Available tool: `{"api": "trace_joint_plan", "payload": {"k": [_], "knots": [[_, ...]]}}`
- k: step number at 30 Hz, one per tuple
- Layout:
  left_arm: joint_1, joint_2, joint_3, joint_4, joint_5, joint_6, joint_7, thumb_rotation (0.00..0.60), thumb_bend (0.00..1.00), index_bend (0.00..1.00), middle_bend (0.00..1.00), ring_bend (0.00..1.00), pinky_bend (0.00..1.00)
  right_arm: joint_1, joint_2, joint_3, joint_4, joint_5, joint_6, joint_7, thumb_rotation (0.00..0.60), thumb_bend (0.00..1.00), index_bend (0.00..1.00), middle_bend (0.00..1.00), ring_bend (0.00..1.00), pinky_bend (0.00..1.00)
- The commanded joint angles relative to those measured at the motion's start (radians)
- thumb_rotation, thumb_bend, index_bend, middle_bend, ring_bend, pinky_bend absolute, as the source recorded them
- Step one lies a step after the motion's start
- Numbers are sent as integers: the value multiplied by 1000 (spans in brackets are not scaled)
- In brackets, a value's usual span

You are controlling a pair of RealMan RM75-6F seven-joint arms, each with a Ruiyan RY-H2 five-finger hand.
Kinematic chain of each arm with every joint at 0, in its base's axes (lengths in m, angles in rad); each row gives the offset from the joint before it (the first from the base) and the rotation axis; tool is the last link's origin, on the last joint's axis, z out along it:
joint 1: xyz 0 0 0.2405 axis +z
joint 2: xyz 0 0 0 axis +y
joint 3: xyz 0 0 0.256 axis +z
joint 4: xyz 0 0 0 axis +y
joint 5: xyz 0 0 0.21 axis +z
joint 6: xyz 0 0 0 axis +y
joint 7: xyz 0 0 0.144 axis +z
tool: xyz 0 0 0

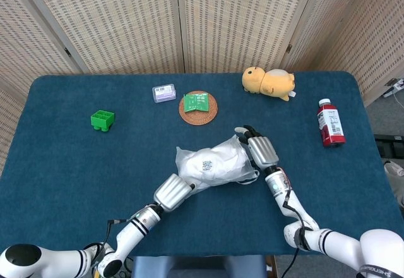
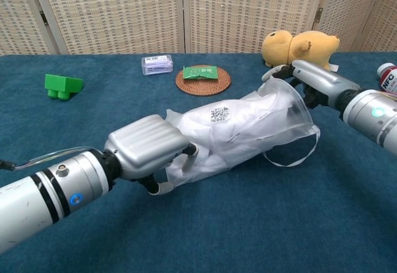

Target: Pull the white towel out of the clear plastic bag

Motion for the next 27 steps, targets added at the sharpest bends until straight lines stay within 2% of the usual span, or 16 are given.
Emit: {"api": "trace_joint_plan", "payload": {"k": [1, 11, 21, 27], "knots": [[1, -7, 0, 10, 6, 7, -3, 600, 282, 492, 1000, 896, 979, 0, 0, 0, 0, 0, 0, 0, 600, 603, 754, 194, 69, 263], [2, -25, -2, 32, 11, 14, 2, 600, 291, 514, 1000, 903, 983, 0, -2, 0, 2, 0, -2, 3, 600, 603, 754, 196, 69, 263], [2, -31, -2, 41, 13, 11, -4, 600, 439, 510, 1000, 896, 983, -2, -2, -1, 2, 1, -2, 6, 600, 604, 754, 200, 69, 263], [3, -32, -1, 41, 10, 7, -3, 600, 480, 502, 1000, 895, 982, -2, -2, 0, 3, -1, -2, 9, 600, 604, 754, 202, 69, 263]]}}
